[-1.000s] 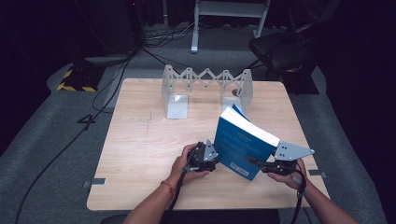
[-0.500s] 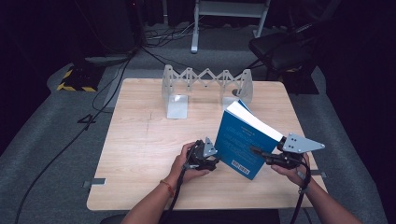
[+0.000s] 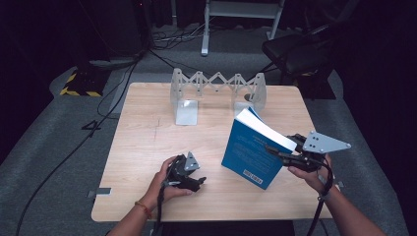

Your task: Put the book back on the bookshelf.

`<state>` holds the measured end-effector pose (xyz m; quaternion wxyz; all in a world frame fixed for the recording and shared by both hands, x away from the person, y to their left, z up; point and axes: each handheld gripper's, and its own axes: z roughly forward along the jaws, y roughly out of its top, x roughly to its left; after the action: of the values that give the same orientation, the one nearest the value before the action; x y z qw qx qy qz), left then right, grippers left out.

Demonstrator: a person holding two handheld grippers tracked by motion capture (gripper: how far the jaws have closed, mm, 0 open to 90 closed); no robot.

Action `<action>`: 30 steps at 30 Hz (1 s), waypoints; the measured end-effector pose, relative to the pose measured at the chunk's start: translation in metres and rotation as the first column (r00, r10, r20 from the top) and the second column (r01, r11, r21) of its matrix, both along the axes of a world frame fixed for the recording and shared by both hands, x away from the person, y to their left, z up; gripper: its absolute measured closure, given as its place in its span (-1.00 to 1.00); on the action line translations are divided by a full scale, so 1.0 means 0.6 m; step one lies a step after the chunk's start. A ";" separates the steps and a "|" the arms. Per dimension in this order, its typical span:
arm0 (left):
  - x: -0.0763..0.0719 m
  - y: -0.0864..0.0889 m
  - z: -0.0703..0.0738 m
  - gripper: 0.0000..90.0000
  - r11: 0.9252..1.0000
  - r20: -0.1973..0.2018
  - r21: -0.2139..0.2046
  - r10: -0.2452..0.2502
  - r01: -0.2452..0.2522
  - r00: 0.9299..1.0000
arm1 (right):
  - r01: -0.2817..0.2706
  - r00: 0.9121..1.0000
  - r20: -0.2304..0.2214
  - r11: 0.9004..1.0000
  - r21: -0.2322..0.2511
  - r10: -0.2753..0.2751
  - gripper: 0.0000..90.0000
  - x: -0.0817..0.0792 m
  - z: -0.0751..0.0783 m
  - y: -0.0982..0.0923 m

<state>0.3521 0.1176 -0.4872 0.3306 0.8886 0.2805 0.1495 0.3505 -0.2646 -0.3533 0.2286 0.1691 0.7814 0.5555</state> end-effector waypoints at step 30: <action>0.008 0.095 -0.028 -0.68 0.987 -0.064 -0.073 0.136 -0.141 0.989 | 0.000 0.999 -0.049 0.997 -0.075 -0.004 0.36 0.080 0.076 0.063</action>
<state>0.3571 0.1744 -0.5043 0.3450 0.8576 0.3569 0.1351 0.3986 -0.2270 -0.3075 0.2161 0.1748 0.8068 0.5214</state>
